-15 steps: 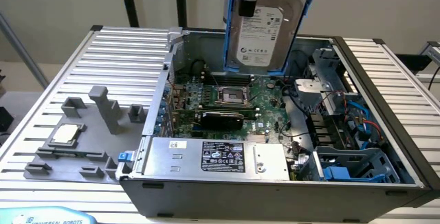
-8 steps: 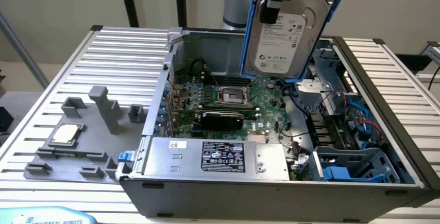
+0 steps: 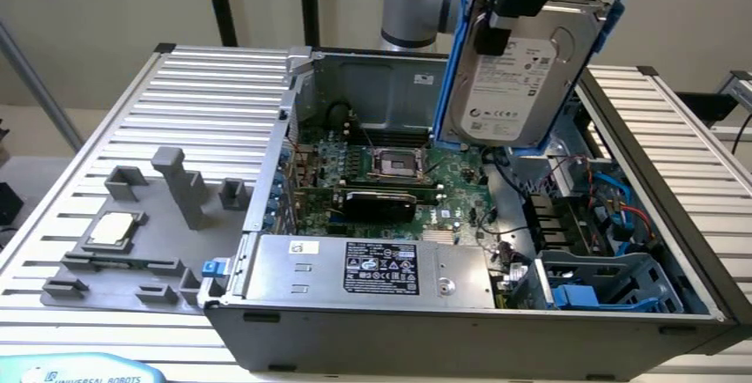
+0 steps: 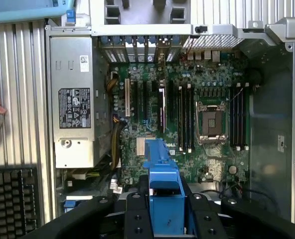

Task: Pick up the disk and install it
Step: 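Pick up the disk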

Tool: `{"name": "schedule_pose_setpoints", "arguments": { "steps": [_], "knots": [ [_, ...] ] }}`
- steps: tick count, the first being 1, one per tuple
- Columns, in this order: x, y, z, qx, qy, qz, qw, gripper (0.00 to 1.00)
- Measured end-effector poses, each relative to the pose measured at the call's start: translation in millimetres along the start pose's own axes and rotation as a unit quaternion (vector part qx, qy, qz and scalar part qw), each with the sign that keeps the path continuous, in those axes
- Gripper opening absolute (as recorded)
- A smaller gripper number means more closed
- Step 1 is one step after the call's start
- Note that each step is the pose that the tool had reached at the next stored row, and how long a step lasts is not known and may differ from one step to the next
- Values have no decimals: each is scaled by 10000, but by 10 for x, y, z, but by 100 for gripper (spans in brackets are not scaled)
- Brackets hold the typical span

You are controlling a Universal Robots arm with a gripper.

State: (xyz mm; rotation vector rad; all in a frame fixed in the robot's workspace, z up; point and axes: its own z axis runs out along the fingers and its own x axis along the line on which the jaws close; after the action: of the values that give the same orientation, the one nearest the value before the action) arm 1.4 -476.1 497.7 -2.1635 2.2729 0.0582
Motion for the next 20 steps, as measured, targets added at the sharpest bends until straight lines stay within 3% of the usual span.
{"name": "schedule_pose_setpoints", "arguments": {
  "steps": [10, 15, 20],
  "knots": [
    [275, -243, -14, 0, -1, 0, 10000, 33],
    [504, -431, -25, 0, -1, 0, 10000, 33],
    [647, -550, -32, 0, -1, 0, 10000, 33]
  ]
}}
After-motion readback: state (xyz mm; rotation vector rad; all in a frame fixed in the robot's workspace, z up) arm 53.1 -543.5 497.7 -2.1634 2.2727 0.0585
